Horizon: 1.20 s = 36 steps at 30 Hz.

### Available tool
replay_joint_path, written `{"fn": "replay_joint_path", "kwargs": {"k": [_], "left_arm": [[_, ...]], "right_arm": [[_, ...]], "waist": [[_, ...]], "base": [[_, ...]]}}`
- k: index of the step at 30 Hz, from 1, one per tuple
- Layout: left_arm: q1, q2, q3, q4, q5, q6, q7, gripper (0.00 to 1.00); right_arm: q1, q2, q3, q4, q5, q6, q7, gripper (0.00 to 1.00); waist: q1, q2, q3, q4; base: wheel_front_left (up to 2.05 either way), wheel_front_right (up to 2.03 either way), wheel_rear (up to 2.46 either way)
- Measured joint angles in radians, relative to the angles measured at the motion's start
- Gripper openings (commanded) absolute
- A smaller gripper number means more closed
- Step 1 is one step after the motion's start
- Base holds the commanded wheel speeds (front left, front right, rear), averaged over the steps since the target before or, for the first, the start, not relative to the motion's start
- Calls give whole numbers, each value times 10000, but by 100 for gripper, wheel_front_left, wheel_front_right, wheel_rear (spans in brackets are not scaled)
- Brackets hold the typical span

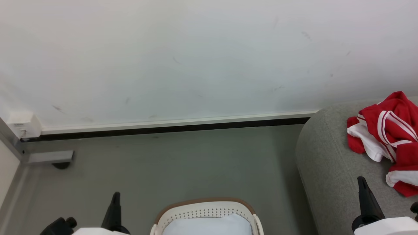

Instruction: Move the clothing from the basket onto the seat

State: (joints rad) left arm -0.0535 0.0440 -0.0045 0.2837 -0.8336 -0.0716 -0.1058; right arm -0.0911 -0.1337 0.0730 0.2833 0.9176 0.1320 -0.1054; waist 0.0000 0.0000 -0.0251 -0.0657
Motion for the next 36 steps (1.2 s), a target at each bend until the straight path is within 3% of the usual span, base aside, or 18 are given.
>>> {"fn": "replay_joint_path", "kwargs": {"k": [36], "left_arm": [[-239,4,587,-182,-3810,-291,1060,0]], "right_arm": [[-49,397,-909,-198,3404,-2,1058,0]], "waist": [[0,0,112,261]], "base": [[0,0,0]]}}
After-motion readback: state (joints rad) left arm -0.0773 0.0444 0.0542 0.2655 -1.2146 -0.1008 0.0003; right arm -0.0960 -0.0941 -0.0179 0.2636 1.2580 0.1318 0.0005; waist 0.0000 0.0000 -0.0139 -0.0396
